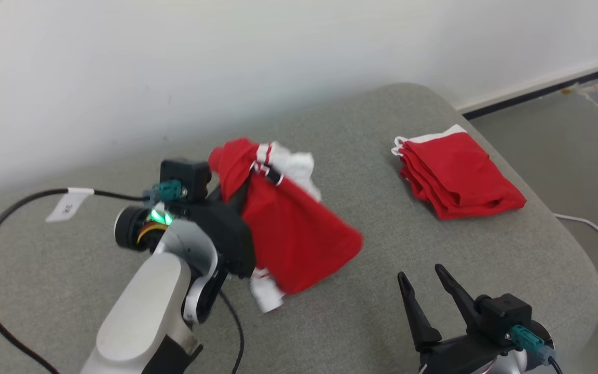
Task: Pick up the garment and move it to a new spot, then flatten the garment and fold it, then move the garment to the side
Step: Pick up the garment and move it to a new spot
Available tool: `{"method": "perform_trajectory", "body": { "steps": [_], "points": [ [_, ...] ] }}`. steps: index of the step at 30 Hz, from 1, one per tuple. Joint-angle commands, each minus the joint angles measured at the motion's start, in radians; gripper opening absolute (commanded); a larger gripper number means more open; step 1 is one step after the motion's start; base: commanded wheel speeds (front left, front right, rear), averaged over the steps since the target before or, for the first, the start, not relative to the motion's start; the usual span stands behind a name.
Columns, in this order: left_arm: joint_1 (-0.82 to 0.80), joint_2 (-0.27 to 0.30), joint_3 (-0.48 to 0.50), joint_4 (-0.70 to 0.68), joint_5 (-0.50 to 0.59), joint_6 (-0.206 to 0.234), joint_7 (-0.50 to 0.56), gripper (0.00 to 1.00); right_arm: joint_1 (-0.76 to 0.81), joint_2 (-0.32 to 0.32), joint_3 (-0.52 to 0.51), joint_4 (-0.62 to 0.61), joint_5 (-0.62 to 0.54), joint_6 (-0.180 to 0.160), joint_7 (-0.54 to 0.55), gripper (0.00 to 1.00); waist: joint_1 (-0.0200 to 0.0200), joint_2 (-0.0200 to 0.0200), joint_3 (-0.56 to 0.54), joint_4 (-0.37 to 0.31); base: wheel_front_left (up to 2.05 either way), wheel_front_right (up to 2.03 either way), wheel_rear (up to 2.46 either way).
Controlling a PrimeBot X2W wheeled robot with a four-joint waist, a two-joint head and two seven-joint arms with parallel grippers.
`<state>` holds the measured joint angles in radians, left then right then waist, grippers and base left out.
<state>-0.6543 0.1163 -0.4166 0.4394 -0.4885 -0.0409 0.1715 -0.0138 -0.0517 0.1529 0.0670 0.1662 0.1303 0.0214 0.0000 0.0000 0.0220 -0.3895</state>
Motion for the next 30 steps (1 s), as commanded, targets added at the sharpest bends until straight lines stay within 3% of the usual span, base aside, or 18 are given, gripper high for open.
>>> {"method": "perform_trajectory", "body": {
  "steps": [1, 8, 9, 10, 16, 19, 25, 30],
  "points": [
    [0.022, 0.009, 0.002, 0.031, 0.003, 0.006, -0.016, 0.00, -0.013, 0.002, 0.008, 0.001, 0.006, 0.001, -0.006, 1.00, 0.0000, 0.0000, 0.047, -0.027, 0.00, 0.00, 0.00],
    [0.079, -0.001, -0.026, 0.196, 0.004, -0.013, -0.062, 0.00, -0.022, 0.002, 0.018, 0.022, 0.018, 0.001, -0.014, 1.00, 0.0000, 0.0000, 0.053, 0.019, 0.00, 0.00, 0.00],
    [0.083, -0.006, -0.036, 0.210, 0.006, -0.025, -0.075, 0.31, -0.022, 0.002, 0.020, 0.025, 0.018, 0.001, -0.014, 1.00, 0.0000, 0.0000, 0.051, 0.027, 0.00, 0.00, 0.00],
    [0.091, -0.012, -0.048, 0.222, -0.001, -0.037, -0.083, 1.00, -0.022, 0.002, 0.020, 0.027, 0.018, 0.001, -0.013, 1.00, 0.0000, 0.0000, 0.048, 0.038, 0.00, 0.00, 0.00],
    [0.139, -0.018, -0.042, 0.231, -0.069, -0.077, -0.184, 1.00, -0.014, 0.002, 0.010, 0.026, 0.013, 0.001, -0.010, 1.00, 0.0000, 0.0000, 0.020, 0.108, 0.00, 0.00, 0.00],
    [0.167, 0.010, -0.027, 0.188, -0.094, -0.082, -0.273, 1.00, -0.002, 0.002, 0.000, 0.023, 0.009, 0.001, -0.007, 1.00, 0.0000, 0.0000, 0.005, 0.149, 0.00, 0.00, 0.00],
    [0.253, 0.073, 0.025, 0.054, -0.107, -0.084, -0.407, 1.00, 0.030, 0.001, -0.034, 0.017, 0.006, 0.001, -0.004, 1.00, 0.0000, 0.0000, -0.033, 0.229, 0.00, 0.00, 0.00],
    [0.366, 0.080, 0.131, -0.102, -0.110, -0.068, -0.437, 1.00, 0.040, 0.002, -0.052, 0.019, 0.008, 0.001, 0.002, 1.00, 0.0000, 0.0000, -0.059, 0.290, 0.00, 0.00, 0.00]
  ]
}}
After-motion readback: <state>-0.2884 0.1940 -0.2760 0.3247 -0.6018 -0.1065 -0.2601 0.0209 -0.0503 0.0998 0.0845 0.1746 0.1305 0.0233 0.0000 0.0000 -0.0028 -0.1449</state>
